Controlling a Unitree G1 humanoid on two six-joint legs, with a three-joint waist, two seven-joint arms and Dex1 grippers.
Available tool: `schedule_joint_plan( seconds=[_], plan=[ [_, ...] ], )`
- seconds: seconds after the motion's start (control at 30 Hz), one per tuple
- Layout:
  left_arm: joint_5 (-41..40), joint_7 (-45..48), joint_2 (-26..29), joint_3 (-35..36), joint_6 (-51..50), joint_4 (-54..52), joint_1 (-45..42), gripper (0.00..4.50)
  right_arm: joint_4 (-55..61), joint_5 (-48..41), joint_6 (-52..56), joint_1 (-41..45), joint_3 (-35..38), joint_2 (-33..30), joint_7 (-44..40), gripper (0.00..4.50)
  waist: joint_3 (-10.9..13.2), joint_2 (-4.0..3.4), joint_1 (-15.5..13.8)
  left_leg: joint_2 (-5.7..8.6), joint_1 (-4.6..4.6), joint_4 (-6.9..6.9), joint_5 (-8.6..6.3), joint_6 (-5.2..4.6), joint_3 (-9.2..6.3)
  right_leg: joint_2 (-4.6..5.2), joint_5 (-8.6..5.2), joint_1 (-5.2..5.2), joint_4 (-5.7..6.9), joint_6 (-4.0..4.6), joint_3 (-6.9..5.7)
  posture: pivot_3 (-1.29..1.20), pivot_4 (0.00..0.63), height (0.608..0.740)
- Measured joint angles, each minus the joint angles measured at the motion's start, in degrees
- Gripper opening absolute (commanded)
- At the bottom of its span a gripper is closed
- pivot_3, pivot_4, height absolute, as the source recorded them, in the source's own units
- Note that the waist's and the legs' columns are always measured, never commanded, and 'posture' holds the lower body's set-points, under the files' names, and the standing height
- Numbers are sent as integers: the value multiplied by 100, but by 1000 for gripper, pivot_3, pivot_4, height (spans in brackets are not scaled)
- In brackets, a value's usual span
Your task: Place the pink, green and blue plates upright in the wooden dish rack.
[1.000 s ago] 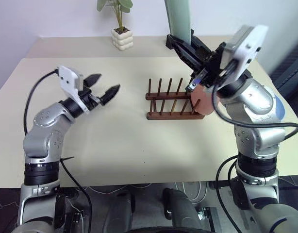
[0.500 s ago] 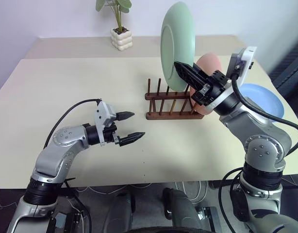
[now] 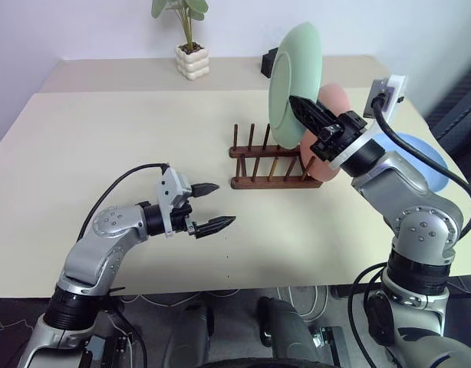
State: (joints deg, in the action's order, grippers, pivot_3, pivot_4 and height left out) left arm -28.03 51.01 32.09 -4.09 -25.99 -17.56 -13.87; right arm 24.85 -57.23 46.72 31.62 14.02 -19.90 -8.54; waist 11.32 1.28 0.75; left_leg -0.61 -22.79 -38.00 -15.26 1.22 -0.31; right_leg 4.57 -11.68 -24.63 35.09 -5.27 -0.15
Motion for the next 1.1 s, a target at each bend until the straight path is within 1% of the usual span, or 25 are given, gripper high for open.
schedule_joint_plan(
  seconds=[0.5,0.97,1.03,1.07,1.1],
  plan=[
    [54,19,-34,-18,47,-1,44,4475,-333,-190,193,-2,40,0,409,0,0,-1,0,0,-6,0,0,0,0,0,0,-6,-1,0,0,0,150,740],
    [121,84,-122,-14,171,61,63,4475,-486,-376,308,-142,44,0,561,0,0,-1,0,-1,-10,0,0,0,0,0,0,-8,-2,1,0,0,150,740],
    [125,72,-166,-2,206,73,62,4500,-487,-392,308,-146,45,0,582,795,0,-1,0,-1,-10,0,0,0,0,0,0,-8,-2,1,0,0,150,740],
    [125,68,-187,-1,239,77,62,4500,-488,-411,308,-146,51,0,588,1039,0,-1,0,-1,-11,0,0,0,0,0,0,-8,-2,1,0,0,150,740],
    [125,67,-193,1,259,80,62,4500,-488,-434,308,-146,51,0,590,1521,1,-1,0,-1,-11,0,0,0,-1,0,0,-9,-2,1,0,0,150,740]
  ],
)
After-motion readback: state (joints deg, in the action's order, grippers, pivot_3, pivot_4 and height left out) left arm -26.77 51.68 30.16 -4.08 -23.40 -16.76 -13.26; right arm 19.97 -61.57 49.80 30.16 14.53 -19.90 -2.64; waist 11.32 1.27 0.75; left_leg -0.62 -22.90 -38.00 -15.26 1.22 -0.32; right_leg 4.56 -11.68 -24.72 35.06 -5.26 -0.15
